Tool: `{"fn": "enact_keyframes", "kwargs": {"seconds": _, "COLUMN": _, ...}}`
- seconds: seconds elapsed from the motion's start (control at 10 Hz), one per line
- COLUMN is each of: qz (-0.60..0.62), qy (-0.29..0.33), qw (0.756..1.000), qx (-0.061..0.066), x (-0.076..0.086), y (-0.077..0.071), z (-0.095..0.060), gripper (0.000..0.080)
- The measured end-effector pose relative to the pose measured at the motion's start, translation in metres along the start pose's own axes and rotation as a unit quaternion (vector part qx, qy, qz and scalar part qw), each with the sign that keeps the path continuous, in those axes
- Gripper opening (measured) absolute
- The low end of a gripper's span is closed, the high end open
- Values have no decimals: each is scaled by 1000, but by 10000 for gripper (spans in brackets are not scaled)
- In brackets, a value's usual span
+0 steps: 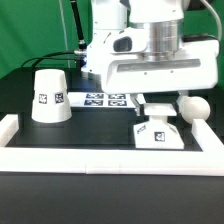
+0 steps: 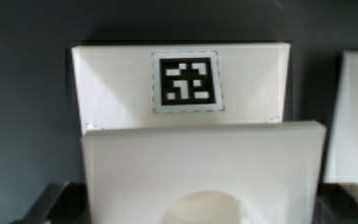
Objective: Assemble lamp
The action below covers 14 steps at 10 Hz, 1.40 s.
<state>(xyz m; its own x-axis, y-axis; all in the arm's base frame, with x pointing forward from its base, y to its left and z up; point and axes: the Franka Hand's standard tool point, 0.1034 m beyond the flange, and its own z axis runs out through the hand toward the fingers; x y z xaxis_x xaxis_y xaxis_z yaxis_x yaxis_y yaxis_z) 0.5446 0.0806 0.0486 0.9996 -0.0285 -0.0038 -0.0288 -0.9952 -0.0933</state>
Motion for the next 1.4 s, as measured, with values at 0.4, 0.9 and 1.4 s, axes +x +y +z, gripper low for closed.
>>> {"fn": "enact_keyframes", "kwargs": {"seconds": 0.4, "qz": -12, "qy": 24, "qw": 1000, "qx": 7, "x": 41, "y": -22, "z": 1, "gripper": 534}}
{"fn": "enact_keyframes", "kwargs": {"seconds": 0.9, "qz": -7, "qy": 38, "qw": 999, "qx": 8, "x": 60, "y": -23, "z": 1, "gripper": 534}}
{"fn": "enact_keyframes", "kwargs": {"seconds": 1.4, "qz": -9, "qy": 40, "qw": 999, "qx": 7, "x": 61, "y": -23, "z": 1, "gripper": 669}}
